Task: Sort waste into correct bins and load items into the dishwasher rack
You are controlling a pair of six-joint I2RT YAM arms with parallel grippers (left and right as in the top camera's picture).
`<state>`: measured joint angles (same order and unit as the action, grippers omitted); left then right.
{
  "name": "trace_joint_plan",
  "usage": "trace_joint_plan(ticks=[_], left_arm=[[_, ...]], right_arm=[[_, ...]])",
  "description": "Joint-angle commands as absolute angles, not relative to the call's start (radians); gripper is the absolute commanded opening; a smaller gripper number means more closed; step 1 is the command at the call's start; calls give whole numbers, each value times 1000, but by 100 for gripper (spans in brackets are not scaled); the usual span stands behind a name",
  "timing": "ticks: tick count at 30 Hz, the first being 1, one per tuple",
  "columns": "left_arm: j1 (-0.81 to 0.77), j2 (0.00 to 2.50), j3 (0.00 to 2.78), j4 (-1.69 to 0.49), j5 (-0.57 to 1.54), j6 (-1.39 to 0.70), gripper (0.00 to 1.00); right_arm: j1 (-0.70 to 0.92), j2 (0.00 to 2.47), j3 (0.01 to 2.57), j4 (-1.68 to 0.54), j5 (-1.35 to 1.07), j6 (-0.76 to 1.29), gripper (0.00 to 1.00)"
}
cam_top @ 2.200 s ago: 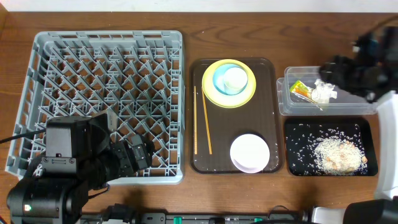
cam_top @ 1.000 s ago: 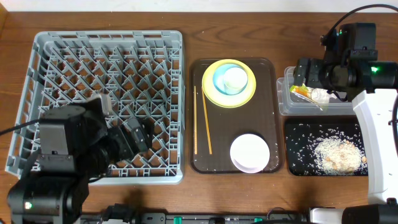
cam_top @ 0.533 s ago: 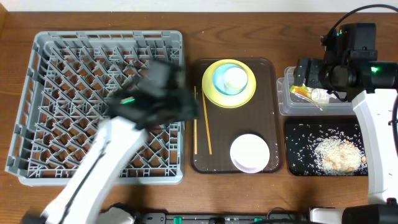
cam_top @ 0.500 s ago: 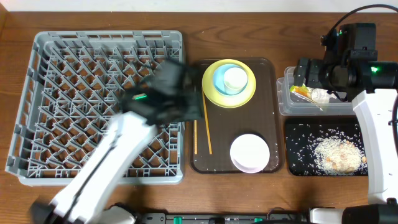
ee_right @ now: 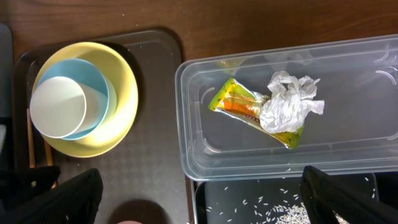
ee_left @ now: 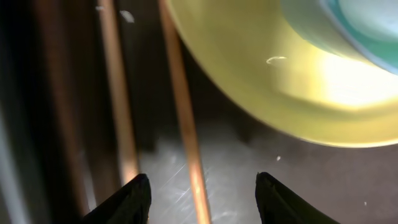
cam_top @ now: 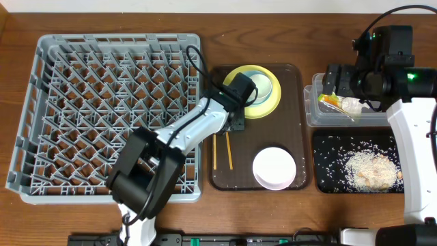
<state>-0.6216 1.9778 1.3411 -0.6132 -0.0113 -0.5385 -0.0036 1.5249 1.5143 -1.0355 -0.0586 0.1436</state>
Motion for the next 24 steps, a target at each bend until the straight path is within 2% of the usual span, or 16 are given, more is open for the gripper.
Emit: trace_joint_plan(ticks=[1, 5, 8, 12, 13, 24], left_arm=[[-624, 2012, 1343, -598, 10, -525, 55], [-623, 2066, 1343, -595, 9, -525, 51], [-624, 2096, 1343, -593, 12, -525, 43], [-623, 2090, 1343, -596, 12, -525, 8], [-623, 2080, 1344, -597, 12, -525, 6], [-623, 1696, 1354, -722, 6, -525, 6]], right_arm=[[3, 1529, 1514, -1037, -53, 130, 99], [3, 1529, 1514, -1037, -53, 130, 99], [3, 1529, 1514, -1037, -53, 130, 99], [3, 1529, 1515, -1037, -53, 130, 99], [3, 1529, 1514, -1037, -53, 130, 99], [3, 1529, 1514, -1037, -53, 130, 99]])
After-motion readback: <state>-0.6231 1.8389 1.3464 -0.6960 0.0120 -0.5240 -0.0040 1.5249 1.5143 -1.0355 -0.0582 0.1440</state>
